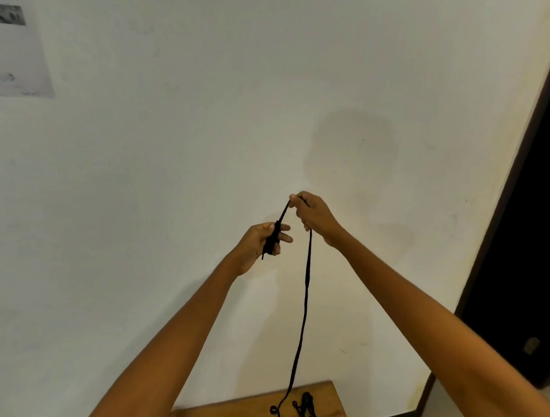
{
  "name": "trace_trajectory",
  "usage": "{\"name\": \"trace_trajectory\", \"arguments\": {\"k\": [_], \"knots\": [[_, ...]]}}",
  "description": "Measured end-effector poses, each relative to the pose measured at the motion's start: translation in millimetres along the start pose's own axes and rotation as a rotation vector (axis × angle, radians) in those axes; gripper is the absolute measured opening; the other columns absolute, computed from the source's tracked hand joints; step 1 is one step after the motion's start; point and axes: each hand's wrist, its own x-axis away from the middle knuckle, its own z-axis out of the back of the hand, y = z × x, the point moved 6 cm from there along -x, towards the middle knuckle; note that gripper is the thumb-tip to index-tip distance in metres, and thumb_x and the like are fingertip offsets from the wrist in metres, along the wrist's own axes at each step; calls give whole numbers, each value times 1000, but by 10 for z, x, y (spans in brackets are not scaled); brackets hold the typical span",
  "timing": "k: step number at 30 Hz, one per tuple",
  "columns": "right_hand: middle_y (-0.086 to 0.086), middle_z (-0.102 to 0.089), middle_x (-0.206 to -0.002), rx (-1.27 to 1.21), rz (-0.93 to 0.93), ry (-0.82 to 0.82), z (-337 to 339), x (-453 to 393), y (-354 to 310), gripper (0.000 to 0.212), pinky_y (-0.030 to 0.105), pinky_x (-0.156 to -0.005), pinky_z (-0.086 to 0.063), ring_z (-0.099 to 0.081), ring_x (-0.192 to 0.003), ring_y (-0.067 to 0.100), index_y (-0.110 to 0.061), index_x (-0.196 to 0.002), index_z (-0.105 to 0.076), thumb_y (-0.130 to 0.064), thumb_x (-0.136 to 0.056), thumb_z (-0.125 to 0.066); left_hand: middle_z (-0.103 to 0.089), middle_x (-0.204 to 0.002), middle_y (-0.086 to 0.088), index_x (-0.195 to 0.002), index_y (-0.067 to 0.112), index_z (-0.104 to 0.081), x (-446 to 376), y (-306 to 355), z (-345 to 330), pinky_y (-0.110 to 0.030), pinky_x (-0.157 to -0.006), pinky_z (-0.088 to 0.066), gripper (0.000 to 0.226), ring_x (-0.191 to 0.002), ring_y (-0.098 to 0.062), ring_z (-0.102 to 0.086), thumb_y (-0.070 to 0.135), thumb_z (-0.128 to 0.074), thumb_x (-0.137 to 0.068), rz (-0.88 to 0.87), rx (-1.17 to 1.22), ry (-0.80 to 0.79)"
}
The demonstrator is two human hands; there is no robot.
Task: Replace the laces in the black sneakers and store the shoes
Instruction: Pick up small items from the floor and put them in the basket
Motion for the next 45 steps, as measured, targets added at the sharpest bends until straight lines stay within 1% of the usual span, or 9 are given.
{"name": "trace_trajectory", "arguments": {"k": [5, 15, 21, 24, 28, 32, 35, 41, 45], "knots": [[-2, -45, -67, 122, -113, -51, -256, 74, 347, 28, 22, -48, -33, -40, -53, 11, -15, -85, -55, -28, -101, -36, -72, -91, -4, -107, 7, -60, 30, 167, 71, -23, -57, -44, 36, -56, -12, -54, 19, -27, -101, 7, 250, -67], [-5, -45, -69, 352, -66, -450, -728, 451, 334, 28, 17, -50, -32, -41, -56, 9, -12, -106, -65, -25, -100, -41, -52, -132, -16, -106, 6, -52, -60, -72, 233, -35, -96, -46, 23, -121, -31, -50, 19, -33, -102, 31, 169, 167], [-12, -46, -59, 218, 96, -277, -325, 342, -268, 28, 11, -48, -31, -43, -44, -3, -22, -71, -56, -28, -97, -49, -62, -97, -3, -111, 7, -58, -18, 55, 89, -22, -81, -45, 22, -88, -15, -57, 15, -41, -98, -74, -145, 85], [-10, -48, -63, 176, 87, -110, -78, 194, -385, 31, 12, -52, -33, -46, -53, -1, -22, -70, -55, -32, -98, -46, -61, -119, -3, -129, 11, -48, 27, 102, -57, -24, -92, -50, 31, -107, -21, -62, 11, -32, -102, -43, 1, -53], [-5, -48, -67, 134, -1, 15, 24, 72, -141, 32, 21, -58, -35, -44, -61, 8, -15, -79, -56, -35, -99, -42, -66, -113, -3, -126, 9, -49, 103, 248, -204, -30, -86, -52, 32, -89, -22, -68, 13, -28, -102, -38, 79, -194], [-1, -44, -65, -23, -156, 29, -58, 189, 237, 34, 20, -47, -29, -37, -54, 11, -15, -74, -46, -37, -100, -39, -72, -91, -5, -113, 5, -56, 75, 312, -235, -26, -66, -53, 34, -68, -18, -62, 11, -26, -100, -37, 341, -151], [0, -46, -68, 51, -232, -90, -278, 362, 477, 29, 20, -46, -29, -37, -53, 10, -15, -82, -52, -31, -100, -36, -69, -106, -9, -117, 2, -53, 9, 246, -232, -27, -70, -55, 35, -76, -21, -67, 11, -24, -101, -42, 501, -66], [3, -59, -88, 475, -94, -342, -438, 565, 553, 27, 22, -60, -35, -49, -72, 14, -16, -105, -67, -28, -99, -44, -51, -136, -15, -134, 3, -43, -113, -101, -173, -28, -87, -51, 36, -111, -27, -57, 12, -27, -103, 27, 106, 46], [-1, -57, -68, 412, -22, -273, -147, 492, 277, 23, 20, -55, -31, -44, -56, 6, -20, -82, -67, -33, -95, -53, -54, -133, -12, -134, 9, -47, -97, -120, -178, -19, -82, -53, 35, -106, -19, -60, 10, -35, -101, 41, -143, -32]]}}
